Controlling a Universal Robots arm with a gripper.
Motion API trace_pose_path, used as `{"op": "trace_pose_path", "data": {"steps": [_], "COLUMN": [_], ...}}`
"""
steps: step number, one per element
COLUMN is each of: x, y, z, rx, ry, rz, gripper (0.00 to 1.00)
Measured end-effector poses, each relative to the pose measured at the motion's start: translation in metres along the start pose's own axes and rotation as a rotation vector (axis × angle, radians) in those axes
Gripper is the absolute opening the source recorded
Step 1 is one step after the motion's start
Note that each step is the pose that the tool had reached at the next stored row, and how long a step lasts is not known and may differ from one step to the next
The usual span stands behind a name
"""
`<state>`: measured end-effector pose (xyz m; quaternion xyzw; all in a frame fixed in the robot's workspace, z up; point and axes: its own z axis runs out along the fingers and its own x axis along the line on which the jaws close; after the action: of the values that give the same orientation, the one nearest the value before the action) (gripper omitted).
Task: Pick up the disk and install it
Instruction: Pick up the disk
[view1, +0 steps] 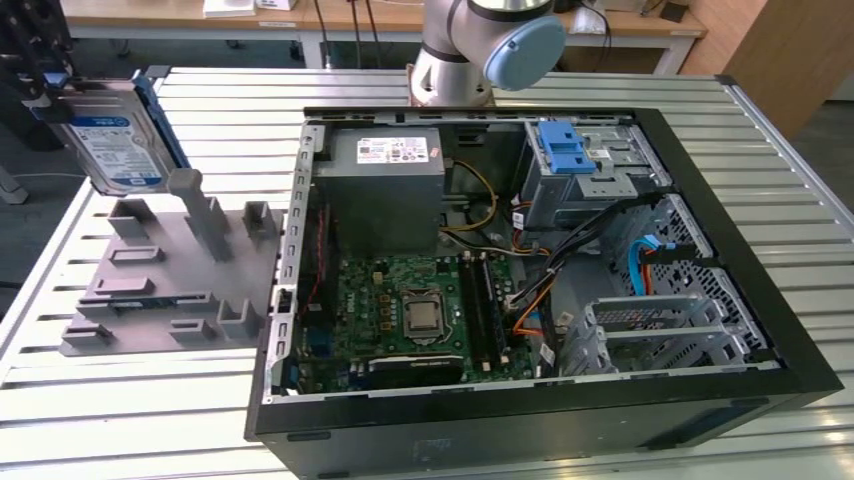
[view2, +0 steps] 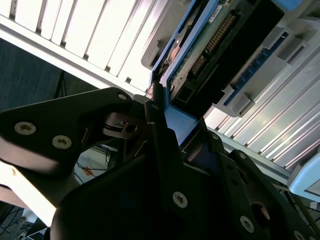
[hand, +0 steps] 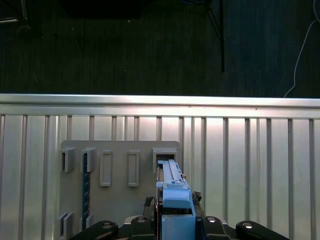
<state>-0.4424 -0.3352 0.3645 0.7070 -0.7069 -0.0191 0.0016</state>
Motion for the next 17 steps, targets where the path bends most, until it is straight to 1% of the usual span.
{"op": "trace_pose_path", "data": {"steps": [5,17], "x": [0.0,-0.0002], "y": [0.0,0.0003], "z": [-0.0009,-0.0098], "rx": [0.0,0.0], "ry": [0.0,0.0], "rz": [0.0,0.0], "gripper": [0.36,0.36]}}
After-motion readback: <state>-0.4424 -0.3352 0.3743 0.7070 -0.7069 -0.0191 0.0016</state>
